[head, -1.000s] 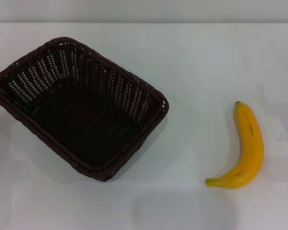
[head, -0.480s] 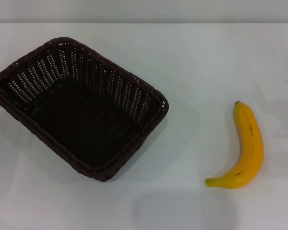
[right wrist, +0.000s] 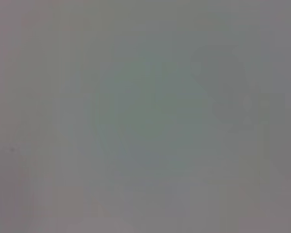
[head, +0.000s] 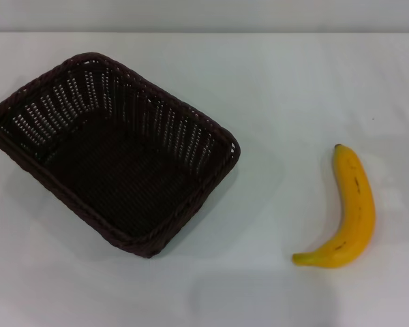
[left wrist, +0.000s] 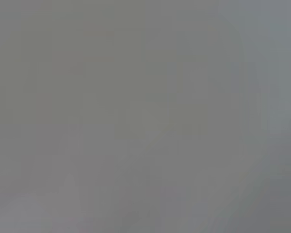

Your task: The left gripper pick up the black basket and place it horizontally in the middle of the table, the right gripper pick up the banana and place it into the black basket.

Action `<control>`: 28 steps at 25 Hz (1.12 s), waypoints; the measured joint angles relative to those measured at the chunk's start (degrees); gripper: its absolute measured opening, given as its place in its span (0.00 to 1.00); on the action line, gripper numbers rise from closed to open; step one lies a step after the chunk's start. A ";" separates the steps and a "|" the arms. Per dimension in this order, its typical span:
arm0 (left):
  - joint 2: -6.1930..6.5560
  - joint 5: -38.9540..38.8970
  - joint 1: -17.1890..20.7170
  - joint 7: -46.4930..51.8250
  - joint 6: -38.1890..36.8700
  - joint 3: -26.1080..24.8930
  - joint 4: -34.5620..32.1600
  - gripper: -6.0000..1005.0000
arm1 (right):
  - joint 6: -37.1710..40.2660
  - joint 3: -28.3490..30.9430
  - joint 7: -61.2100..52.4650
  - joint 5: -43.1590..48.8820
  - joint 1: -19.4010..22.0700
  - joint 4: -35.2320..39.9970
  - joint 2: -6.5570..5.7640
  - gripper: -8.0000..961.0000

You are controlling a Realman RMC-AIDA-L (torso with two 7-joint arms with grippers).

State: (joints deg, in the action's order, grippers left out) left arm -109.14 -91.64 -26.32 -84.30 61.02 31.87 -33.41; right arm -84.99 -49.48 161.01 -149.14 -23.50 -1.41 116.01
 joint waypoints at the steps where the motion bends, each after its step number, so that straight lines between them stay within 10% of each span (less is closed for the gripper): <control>1: 1.15 4.63 -1.21 4.76 0.46 0.25 -1.26 0.84 | 0.00 0.00 0.00 -0.05 -0.14 0.01 0.00 0.91; 6: 6.99 23.47 -8.15 22.22 6.98 2.65 -4.69 0.84 | 0.01 0.00 0.00 0.14 -0.91 0.02 0.00 0.91; 10: 9.09 33.84 -13.49 26.71 15.42 2.85 -6.82 0.84 | 0.01 0.00 0.00 0.18 -1.63 0.18 0.00 0.91; 19: 8.03 55.71 -22.60 31.49 19.37 3.57 -8.43 0.84 | 0.00 -0.28 0.00 0.17 -2.60 0.36 0.05 0.91; 28: 4.63 60.24 -23.76 33.24 17.00 9.86 -8.37 0.84 | -0.04 -0.34 0.00 0.17 -2.60 0.19 0.17 0.91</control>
State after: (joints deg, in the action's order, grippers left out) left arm -104.51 -31.40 -50.08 -51.06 78.03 41.73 -41.79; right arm -85.02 -49.82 161.01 -148.97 -26.10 -1.22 116.18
